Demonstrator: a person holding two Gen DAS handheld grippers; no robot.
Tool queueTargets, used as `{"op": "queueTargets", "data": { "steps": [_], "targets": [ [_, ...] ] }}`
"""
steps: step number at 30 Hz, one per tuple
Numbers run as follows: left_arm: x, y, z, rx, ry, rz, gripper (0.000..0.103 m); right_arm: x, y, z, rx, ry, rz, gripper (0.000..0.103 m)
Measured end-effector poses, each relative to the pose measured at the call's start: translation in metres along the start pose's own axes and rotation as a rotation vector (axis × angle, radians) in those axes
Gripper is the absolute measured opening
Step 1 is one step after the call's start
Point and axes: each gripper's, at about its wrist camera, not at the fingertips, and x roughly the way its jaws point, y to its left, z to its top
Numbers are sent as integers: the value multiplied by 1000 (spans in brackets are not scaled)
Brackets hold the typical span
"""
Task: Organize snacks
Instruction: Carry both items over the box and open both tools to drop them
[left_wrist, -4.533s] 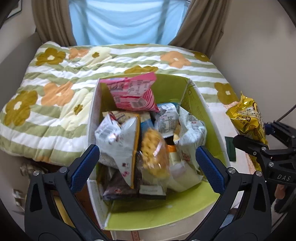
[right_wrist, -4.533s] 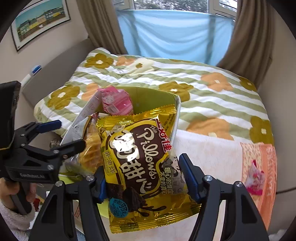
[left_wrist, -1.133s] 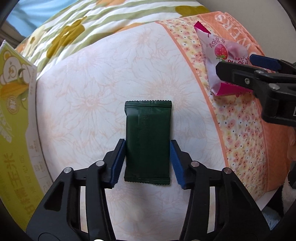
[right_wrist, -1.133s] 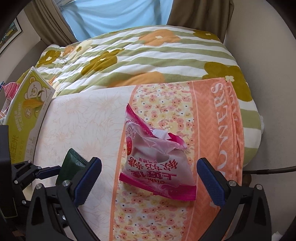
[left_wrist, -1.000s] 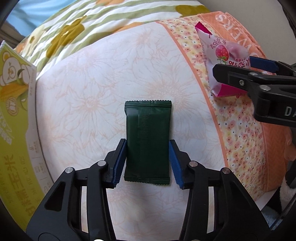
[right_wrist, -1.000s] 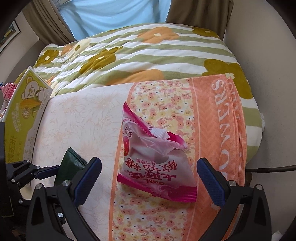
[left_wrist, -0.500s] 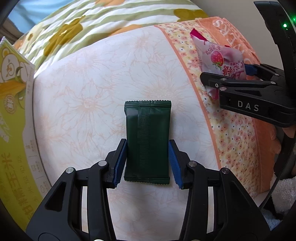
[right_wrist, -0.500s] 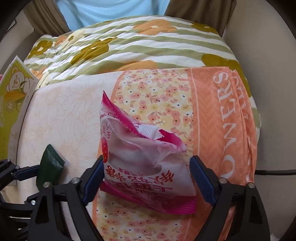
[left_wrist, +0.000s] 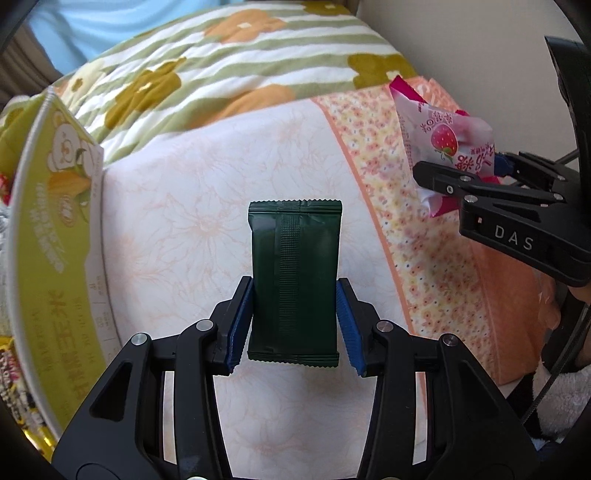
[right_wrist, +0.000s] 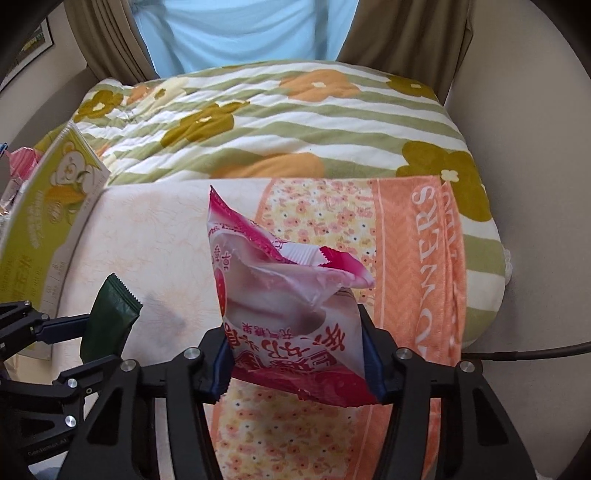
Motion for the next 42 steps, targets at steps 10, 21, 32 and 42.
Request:
{"op": "queueTargets", "data": {
  "steps": [10, 21, 32, 42],
  "targets": [
    [-109, 55, 1, -112, -203, 10, 40, -69, 40, 21, -61, -119, 70, 53],
    [-206, 170, -40, -169, -349, 40, 40, -134, 162, 47, -141, -256, 172, 53],
    [-222, 286, -96, -232, -344, 55, 40, -123, 295, 51, -193, -249, 263, 53],
    [-190, 330, -126, -187, -271, -11, 40, -109, 352, 39, -130, -196, 203, 53]
  ]
}}
